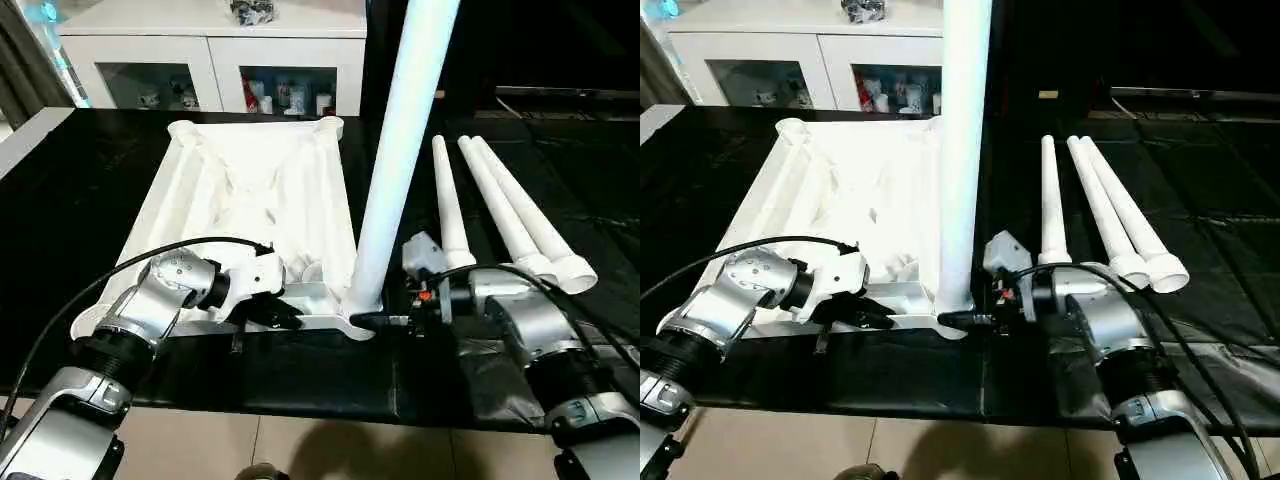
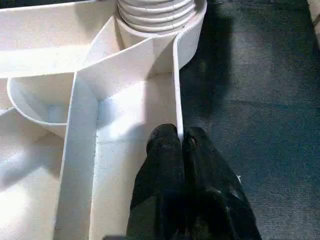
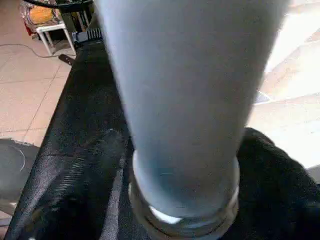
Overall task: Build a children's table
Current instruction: Rotate leg to tighten
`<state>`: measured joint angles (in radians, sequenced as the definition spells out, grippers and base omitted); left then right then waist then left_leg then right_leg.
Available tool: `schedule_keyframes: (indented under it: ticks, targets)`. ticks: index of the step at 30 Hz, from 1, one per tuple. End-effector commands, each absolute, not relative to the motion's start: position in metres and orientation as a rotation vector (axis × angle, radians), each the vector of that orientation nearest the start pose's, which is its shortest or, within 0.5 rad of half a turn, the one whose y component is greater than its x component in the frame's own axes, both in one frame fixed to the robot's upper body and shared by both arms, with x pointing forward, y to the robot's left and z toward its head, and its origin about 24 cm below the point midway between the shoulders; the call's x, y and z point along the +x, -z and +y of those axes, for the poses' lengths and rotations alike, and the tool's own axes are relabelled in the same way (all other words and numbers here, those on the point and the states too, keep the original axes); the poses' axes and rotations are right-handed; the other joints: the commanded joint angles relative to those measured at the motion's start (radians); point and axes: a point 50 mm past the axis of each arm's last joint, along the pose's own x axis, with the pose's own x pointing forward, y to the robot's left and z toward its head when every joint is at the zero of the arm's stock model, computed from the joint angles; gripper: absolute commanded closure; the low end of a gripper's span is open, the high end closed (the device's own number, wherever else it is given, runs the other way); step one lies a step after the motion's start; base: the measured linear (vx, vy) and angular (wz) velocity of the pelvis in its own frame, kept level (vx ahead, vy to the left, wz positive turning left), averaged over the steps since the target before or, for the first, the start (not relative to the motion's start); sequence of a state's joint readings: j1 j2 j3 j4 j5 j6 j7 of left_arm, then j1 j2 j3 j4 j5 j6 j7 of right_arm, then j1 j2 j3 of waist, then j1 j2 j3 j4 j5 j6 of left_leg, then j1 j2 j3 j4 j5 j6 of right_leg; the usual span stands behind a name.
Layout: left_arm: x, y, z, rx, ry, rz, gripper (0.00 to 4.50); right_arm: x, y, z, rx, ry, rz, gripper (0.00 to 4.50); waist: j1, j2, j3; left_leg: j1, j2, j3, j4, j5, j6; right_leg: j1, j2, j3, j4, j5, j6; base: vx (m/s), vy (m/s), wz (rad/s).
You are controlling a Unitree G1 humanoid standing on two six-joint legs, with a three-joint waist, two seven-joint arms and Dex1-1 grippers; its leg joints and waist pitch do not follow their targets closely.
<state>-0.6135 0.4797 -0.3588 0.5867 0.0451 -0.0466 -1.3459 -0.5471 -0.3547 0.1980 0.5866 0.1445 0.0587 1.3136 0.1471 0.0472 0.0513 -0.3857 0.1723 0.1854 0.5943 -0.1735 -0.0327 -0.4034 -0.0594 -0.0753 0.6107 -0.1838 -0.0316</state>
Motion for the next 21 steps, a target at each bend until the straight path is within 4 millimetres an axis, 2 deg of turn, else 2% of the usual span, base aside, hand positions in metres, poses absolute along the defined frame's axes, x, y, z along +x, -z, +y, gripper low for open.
schedule_keyframes:
  ticks: [1, 7, 12, 16, 19, 20, 21]
  targets:
    - [0.307, -0.060, 0.145, 0.648, 1.563, 0.474, 4.50, 0.309, -0.058, -0.135, -0.201, -1.431, 0.317, 1.25, -0.004, -0.003, -0.074, 0.022, 0.070, -0.027, -0.061, -0.186, 0.055, 0.048, -0.099, 0.054, -0.069, -0.182, -0.209, 0.000, 0.000, 0.00]
    - [0.307, -0.060, 0.145, 0.650, 1.567, 0.476, 4.50, 0.309, -0.059, -0.134, -0.189, -1.443, 0.317, 1.74, -0.004, -0.003, -0.073, 0.022, 0.070, -0.028, -0.062, -0.195, 0.050, 0.049, -0.099, 0.054, -0.071, -0.207, -0.200, 0.000, 0.000, 0.00]
    - [0.309, -0.060, 0.145, 0.648, 1.562, 0.480, 4.50, 0.308, -0.059, -0.134, -0.171, -1.459, 0.321, 1.82, -0.003, -0.010, -0.074, 0.022, 0.070, -0.027, -0.060, -0.176, 0.058, 0.049, -0.100, 0.054, -0.069, -0.189, -0.203, 0.000, 0.000, 0.00]
    - [0.316, -0.063, 0.144, 0.562, 1.469, 0.475, 4.50, 0.303, -0.053, -0.130, -0.166, -1.457, 0.336, 1.84, -0.004, -0.008, -0.073, 0.022, 0.069, -0.025, -0.059, -0.171, 0.062, 0.047, -0.098, 0.054, -0.069, -0.198, -0.202, 0.000, 0.000, 0.00]
    - [0.322, -0.065, 0.142, 0.521, 1.395, 0.455, 4.50, 0.302, -0.050, -0.126, -0.160, -1.423, 0.355, 1.84, -0.001, -0.006, -0.071, 0.025, 0.069, -0.026, -0.060, -0.190, 0.056, 0.045, -0.100, 0.054, -0.075, -0.234, -0.196, 0.000, 0.000, 0.00]
    - [0.329, -0.067, 0.138, 0.483, 1.306, 0.441, 4.50, 0.309, -0.044, -0.118, -0.159, -1.299, 0.367, 1.84, -0.004, -0.009, -0.068, 0.027, 0.070, -0.026, -0.063, -0.203, 0.048, 0.043, -0.098, 0.055, -0.078, -0.259, -0.192, 0.000, 0.000, 0.00]
    - [0.331, -0.068, 0.137, 0.470, 1.272, 0.434, 4.50, 0.311, -0.042, -0.115, -0.158, -1.253, 0.365, 1.84, -0.014, -0.008, -0.063, 0.027, 0.067, -0.032, -0.070, -0.246, 0.017, 0.043, -0.102, 0.053, -0.082, -0.337, -0.179, 0.000, 0.000, 0.00]
